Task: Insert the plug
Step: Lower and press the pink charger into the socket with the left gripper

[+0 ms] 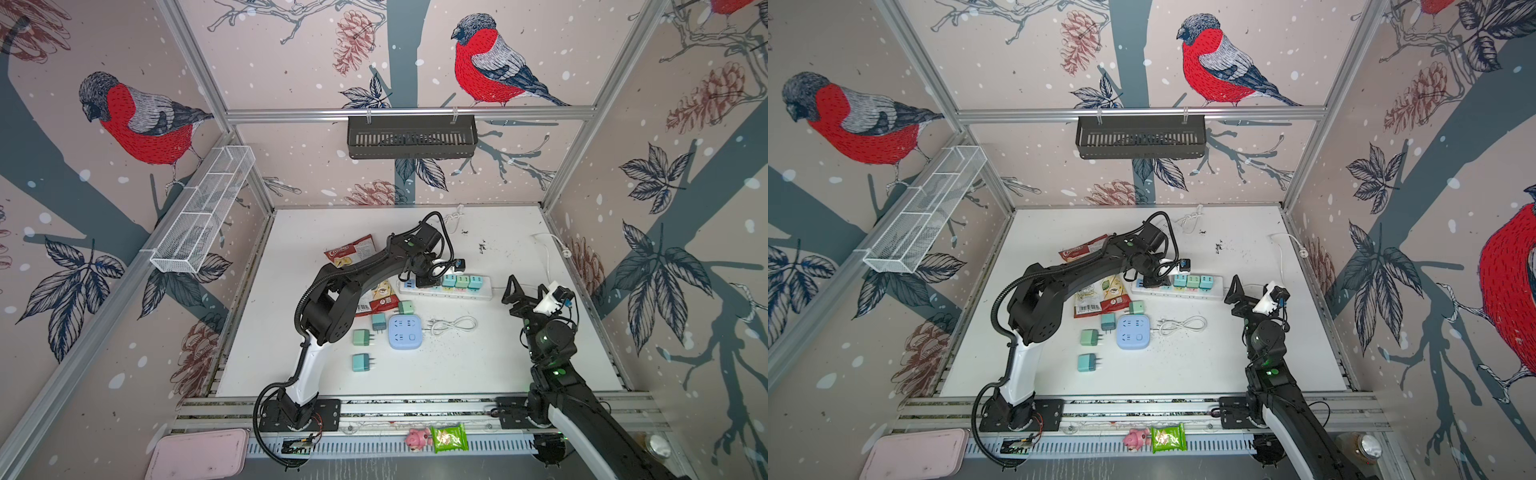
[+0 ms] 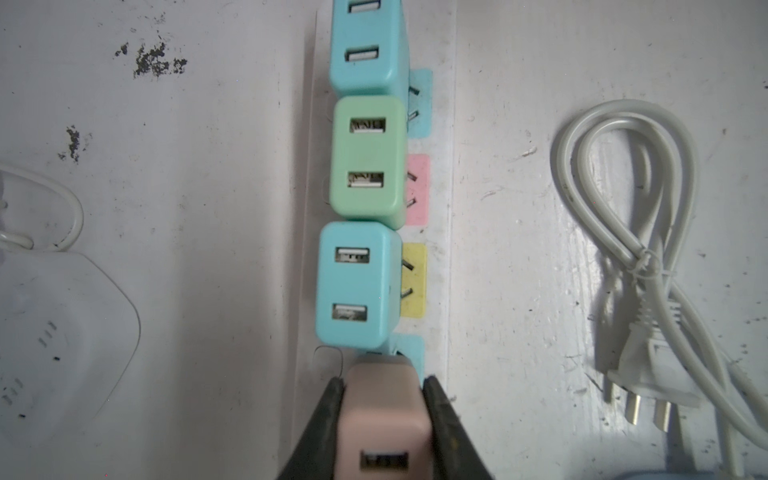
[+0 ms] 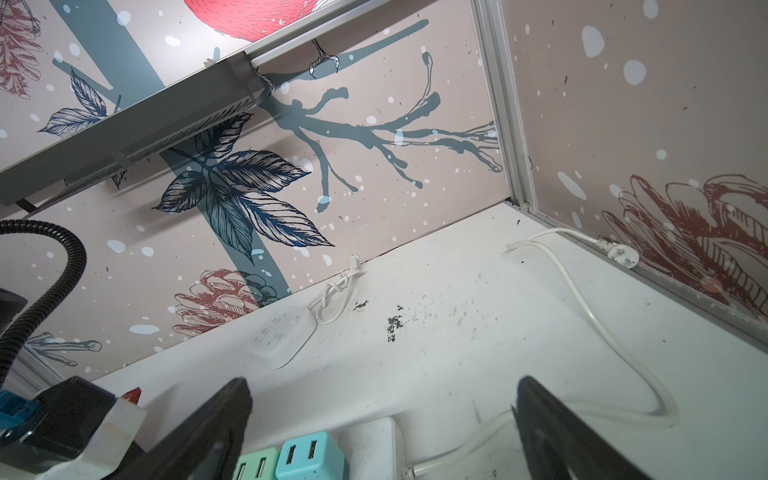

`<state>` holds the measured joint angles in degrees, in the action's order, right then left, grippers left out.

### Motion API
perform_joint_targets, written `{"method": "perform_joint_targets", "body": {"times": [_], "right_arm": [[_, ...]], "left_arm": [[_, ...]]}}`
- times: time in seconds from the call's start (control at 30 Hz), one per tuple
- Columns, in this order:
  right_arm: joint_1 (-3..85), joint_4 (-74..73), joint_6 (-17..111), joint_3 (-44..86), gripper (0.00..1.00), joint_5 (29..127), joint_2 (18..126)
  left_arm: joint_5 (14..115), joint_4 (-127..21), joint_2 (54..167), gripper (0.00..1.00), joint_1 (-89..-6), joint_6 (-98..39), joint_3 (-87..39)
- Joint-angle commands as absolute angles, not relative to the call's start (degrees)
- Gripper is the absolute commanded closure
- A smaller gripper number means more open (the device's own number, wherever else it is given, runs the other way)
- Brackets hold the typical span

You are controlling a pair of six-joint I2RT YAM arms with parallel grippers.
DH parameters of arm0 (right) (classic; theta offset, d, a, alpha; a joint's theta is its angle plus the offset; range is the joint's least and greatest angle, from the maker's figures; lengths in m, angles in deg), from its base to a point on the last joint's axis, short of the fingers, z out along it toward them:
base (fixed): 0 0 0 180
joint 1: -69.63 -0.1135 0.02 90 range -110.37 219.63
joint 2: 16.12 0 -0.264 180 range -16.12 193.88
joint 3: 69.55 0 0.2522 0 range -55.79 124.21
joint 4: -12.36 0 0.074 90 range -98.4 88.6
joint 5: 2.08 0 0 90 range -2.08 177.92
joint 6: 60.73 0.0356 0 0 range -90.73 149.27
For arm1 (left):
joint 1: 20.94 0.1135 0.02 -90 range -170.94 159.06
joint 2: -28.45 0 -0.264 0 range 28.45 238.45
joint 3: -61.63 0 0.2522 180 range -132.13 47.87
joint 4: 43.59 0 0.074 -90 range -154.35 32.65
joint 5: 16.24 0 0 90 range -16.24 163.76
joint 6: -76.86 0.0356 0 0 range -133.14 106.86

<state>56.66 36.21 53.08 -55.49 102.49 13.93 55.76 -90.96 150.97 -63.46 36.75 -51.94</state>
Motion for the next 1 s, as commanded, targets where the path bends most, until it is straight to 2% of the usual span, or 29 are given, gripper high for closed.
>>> {"method": "perform_joint_targets", "body": {"times": [0.0, 0.97], "right_arm": [[56.62, 37.89, 52.83, -56.53, 0.00, 102.12, 13.89], [56.45, 37.63, 52.57, -57.02, 0.00, 101.80, 12.55]], "left_arm": [[54.40, -92.22, 152.05, 1.00, -63.30, 37.07, -53.16], [53.46, -100.51, 159.10, 1.00, -62.28, 36.18, -61.12]]}}
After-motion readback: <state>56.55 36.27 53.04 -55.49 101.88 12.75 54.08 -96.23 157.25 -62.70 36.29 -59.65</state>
